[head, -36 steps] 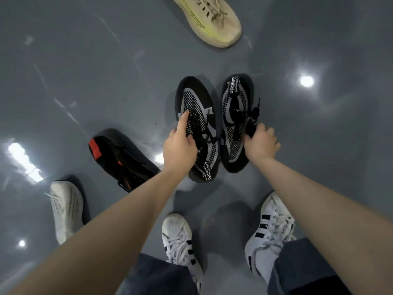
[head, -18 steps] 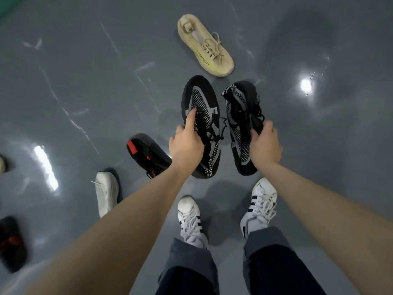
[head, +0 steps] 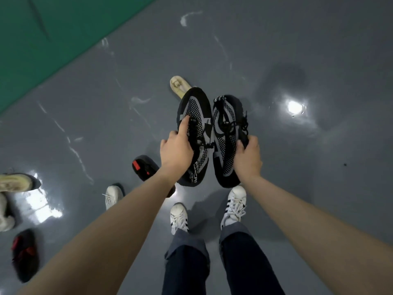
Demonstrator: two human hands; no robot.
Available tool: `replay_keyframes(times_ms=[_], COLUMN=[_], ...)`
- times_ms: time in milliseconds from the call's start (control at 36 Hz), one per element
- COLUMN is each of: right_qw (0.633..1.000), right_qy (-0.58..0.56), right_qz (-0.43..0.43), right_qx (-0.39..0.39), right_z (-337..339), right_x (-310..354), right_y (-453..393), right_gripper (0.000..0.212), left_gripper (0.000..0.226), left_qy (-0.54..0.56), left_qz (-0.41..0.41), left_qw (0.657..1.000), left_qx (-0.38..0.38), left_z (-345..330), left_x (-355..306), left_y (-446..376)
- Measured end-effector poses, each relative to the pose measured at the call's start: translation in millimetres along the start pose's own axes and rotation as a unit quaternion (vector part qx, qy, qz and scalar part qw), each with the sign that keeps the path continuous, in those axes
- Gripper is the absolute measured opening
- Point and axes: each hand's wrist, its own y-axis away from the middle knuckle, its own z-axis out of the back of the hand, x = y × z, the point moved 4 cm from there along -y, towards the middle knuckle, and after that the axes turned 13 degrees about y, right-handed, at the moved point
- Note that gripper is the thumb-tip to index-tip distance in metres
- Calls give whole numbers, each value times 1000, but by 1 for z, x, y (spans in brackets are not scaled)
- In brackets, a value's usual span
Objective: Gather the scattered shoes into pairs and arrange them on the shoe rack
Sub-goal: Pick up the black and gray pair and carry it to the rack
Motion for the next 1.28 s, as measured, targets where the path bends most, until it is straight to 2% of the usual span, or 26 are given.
replay_keyframes(times_ms=[222,333,583,778,1056,1111,1167,1278], right_qw=[997,993,968,925,824,794,781,732], right_qy=[-53,-88,-151,-77,-152,-175,-192,-228], right_qz=[-35,-50,-93,-219,-388,-419,-432,-482], right_qx=[-36,-56,-180,-300,-385,-404,-407,-424], right_z=[93,123,182,209,241,243,243,233], right_x=[-6,-16,-37,-78,-198,-235,-255,-323], right_y=[47,69,154,246,406,446,468,548], right_gripper=[18,3,5,19,24,23,23,22], left_gripper=[64,60,58,53,52,52,52,51], left_qy=[-7,-12,-55,-116,-163,-173,-178,-198], left_qz=[-78,-113,-252,-394,-554,-578,-582,-618], left_qw=[997,993,964,905,780,751,741,688], left_qx=[12,32,65,108,240,269,283,325], left_z=[25,36,59,49,-33,-61,-77,-125], left_x=[-82,-116,-168,-213,-265,-271,-275,-269], left_y=[51,74,129,205,377,426,453,549])
